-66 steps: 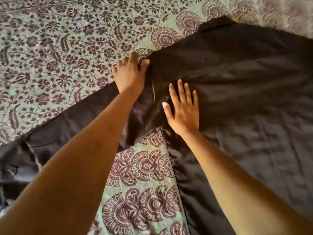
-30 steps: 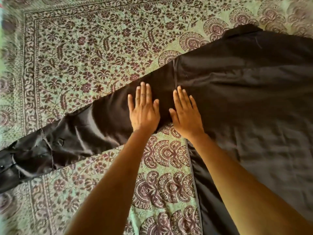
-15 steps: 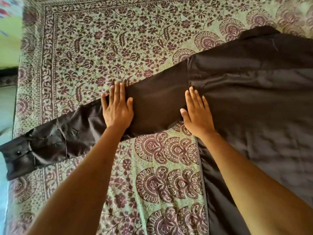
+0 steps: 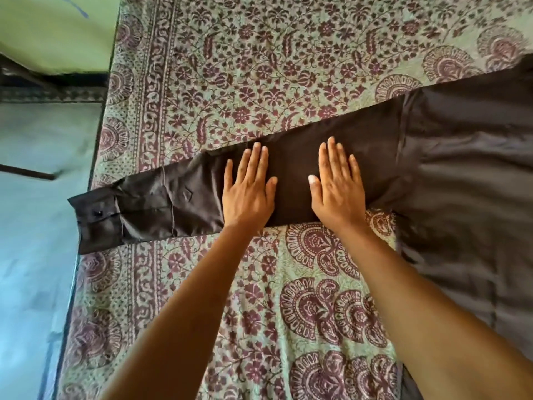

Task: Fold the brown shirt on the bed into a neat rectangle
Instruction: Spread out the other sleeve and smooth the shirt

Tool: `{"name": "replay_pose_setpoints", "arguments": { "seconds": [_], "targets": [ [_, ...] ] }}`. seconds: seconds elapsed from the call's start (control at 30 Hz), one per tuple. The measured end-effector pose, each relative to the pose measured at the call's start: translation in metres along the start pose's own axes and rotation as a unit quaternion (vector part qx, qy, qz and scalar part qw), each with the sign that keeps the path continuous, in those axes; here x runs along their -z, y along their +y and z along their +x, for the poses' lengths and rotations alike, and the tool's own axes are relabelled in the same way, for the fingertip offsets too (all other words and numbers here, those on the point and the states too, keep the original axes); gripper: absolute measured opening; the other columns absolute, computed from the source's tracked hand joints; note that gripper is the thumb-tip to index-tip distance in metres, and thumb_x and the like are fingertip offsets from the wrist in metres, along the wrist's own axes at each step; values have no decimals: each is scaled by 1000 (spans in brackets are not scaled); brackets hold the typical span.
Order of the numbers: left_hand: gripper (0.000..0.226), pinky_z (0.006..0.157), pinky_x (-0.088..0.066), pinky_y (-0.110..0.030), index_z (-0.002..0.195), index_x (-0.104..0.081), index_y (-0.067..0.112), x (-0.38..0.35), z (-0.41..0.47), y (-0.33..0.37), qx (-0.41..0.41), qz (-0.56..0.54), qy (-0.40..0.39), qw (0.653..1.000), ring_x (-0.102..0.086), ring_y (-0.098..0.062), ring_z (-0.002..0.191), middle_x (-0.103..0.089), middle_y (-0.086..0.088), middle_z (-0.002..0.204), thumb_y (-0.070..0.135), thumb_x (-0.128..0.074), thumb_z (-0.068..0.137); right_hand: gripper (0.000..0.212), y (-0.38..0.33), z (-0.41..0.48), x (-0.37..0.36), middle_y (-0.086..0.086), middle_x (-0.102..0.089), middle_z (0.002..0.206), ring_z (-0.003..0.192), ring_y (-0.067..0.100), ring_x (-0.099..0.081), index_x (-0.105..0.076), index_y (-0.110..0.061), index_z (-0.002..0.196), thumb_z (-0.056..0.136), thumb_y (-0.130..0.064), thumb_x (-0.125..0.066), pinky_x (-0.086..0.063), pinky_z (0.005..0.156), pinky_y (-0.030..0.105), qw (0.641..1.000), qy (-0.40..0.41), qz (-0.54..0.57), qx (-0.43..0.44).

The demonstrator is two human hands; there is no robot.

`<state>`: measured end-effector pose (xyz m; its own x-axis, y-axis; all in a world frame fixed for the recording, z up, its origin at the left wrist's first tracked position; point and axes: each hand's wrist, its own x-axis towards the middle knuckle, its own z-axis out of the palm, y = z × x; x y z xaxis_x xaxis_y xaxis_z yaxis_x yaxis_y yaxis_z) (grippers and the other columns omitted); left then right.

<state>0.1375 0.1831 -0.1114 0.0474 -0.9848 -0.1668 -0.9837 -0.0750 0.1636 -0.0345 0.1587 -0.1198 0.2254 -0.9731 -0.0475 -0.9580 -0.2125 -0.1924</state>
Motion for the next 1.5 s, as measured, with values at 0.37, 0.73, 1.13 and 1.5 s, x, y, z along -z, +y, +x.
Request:
{"name": "replay_pose_setpoints", "arguments": {
  "seconds": [0.37,0.73,1.13,1.5],
  "targets": [
    [60,118,6,-41,150,-4,15,28,-21,-120,167,25,29,985,1,-16,145,-4,-3,158,42,-11,97,71,-24,2,6,16,-10,155,144,26,-11,-13,-3,147,89,-44,-6,-4,116,39,999,-21,-7,-27],
    [58,117,6,-38,150,-8,21,24,-53,-166,122,14,39,992,-3,-12,145,-8,4,158,42,-14,96,63,-130,-10,-29,15,-15,155,143,25,-15,-17,-4,147,95,-39,-17,-7,115,40,998,-17,-6,67],
    [61,115,10,-39,149,-2,16,18,-50,-110,102,-22,19,994,3,-15,145,-1,-2,158,43,-15,97,62,-133,-9,-27,16,-18,154,142,25,-18,-19,-2,146,95,-37,-19,-7,114,38,998,-11,-15,68],
    [59,118,-10,-39,150,-8,24,31,-95,-224,190,-60,45,979,-4,-14,145,-9,3,158,41,-17,95,64,-135,-8,-25,14,-14,155,143,24,-15,-16,-3,147,94,-39,-14,-6,115,38,998,-35,-20,56]
  ]
}}
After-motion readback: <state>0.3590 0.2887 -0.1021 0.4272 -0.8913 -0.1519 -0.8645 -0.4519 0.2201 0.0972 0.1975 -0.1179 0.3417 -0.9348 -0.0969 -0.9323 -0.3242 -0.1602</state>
